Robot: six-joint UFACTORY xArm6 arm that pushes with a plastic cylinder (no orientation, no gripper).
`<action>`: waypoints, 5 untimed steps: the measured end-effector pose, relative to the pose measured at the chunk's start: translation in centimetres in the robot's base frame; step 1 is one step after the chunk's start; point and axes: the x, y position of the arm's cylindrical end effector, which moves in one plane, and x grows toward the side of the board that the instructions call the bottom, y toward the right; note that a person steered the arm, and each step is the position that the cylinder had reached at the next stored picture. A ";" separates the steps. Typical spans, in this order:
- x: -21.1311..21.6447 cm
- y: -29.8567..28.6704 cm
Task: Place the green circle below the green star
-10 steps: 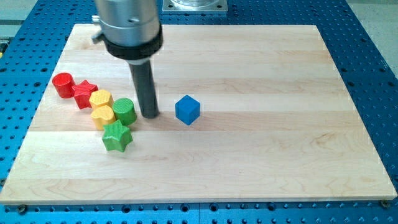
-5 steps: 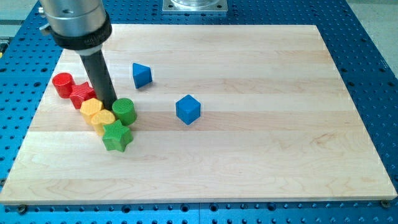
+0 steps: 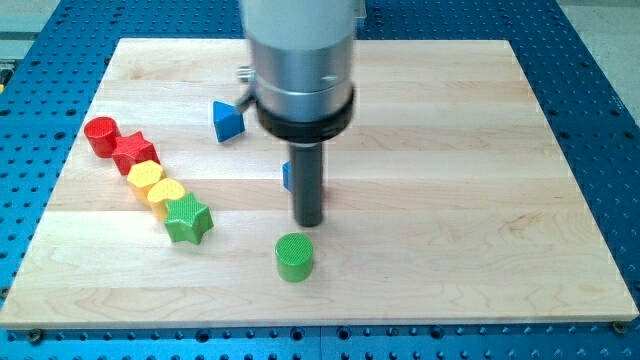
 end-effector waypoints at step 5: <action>3.9 -0.1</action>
